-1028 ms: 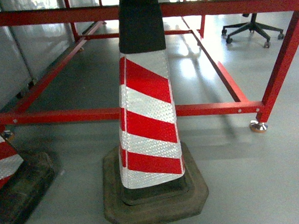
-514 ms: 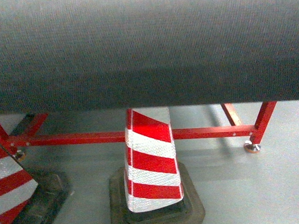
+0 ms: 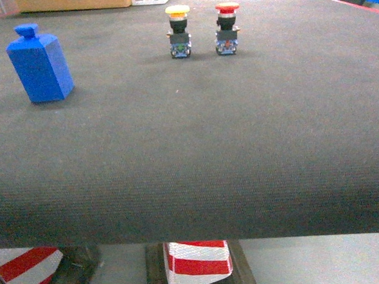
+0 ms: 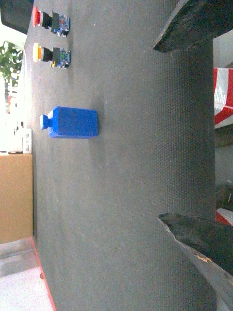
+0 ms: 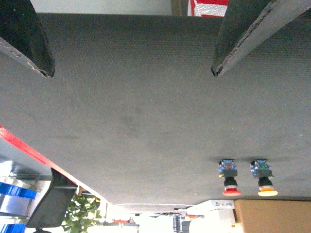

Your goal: Pick blue part to blue bin on bottom shelf

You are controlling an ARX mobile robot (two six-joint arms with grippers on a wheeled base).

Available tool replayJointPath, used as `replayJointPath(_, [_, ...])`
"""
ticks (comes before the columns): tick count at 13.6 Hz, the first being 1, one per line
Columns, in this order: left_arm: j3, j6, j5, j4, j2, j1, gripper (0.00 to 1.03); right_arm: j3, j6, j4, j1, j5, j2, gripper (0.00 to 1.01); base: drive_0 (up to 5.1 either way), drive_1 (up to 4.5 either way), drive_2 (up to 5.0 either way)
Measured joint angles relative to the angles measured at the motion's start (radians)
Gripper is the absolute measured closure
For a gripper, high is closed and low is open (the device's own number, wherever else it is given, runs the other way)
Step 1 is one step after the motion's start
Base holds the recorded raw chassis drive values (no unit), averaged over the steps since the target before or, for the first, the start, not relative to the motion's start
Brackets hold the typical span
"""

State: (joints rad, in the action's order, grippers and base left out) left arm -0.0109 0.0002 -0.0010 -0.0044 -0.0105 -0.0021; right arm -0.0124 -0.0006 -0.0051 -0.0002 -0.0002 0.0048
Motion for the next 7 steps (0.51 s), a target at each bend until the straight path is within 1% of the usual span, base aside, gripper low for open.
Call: replayJointPath(7, [0.000, 0.000, 0.000, 0.005, 0.000, 0.000, 0.05, 0.000, 0.000, 0.006, 0.000, 0.000, 0.000, 0.03, 0.0, 0.00, 0.0])
